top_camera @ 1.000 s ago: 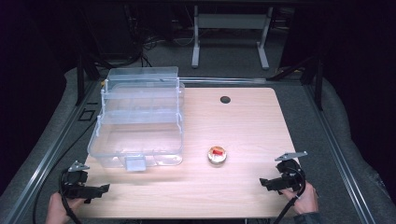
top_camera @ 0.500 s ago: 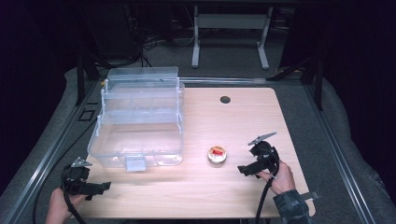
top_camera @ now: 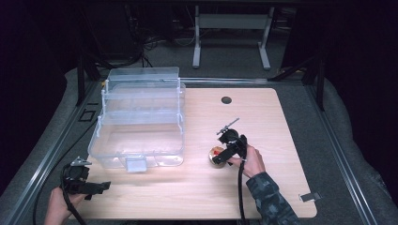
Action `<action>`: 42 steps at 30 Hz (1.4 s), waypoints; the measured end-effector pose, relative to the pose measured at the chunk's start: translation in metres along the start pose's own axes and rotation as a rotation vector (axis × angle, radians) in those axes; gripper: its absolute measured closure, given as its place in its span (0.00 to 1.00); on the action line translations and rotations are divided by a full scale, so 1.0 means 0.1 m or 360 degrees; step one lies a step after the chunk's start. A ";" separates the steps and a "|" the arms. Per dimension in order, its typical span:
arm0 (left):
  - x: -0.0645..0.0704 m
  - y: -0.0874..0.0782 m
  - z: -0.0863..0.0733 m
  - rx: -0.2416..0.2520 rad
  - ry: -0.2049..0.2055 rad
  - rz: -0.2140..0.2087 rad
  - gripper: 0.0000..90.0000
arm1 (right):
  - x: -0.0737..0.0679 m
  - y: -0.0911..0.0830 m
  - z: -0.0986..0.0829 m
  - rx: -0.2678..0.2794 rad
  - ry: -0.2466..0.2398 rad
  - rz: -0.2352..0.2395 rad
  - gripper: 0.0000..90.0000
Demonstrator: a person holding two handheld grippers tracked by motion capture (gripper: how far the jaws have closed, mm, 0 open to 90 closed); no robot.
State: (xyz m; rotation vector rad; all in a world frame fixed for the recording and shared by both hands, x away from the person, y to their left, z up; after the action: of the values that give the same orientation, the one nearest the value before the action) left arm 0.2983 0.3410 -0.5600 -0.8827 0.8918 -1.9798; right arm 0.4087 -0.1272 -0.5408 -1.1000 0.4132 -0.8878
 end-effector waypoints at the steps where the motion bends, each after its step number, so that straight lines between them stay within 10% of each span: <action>1: -0.01 0.01 0.01 -0.0006 -0.0004 0.0005 0.00 | -0.02 0.05 0.04 -0.0020 -0.0023 -0.0020 0.00; 16: -0.01 0.01 0.05 -0.0027 0.0015 0.0001 0.00 | -0.22 0.33 0.25 -0.0256 -0.0151 -0.0179 0.16; 26: 0.00 0.03 0.07 -0.0019 0.0002 -0.0005 0.00 | -0.18 0.40 0.21 -0.0255 -0.0094 -0.0104 0.22; 42: -0.02 -0.05 0.05 -0.0004 -0.0026 0.0004 0.00 | -0.10 0.00 0.16 -0.0186 -0.0116 -0.0137 0.22</action>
State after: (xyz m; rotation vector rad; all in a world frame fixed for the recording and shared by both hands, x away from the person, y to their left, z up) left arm 0.3011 0.3439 -0.5541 -0.8976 0.8858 -1.9669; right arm 0.4138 -0.1096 -0.5347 -1.2617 0.3632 -0.9054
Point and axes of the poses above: each handheld gripper's, and its own axes: y roughly forward along the jaws, z roughly out of its top, x roughly to its right, the point moved 4 cm from there along y, roughly forward along the jaws, and after that the axes turned 13 degrees about -z, right-handed, at the moved point
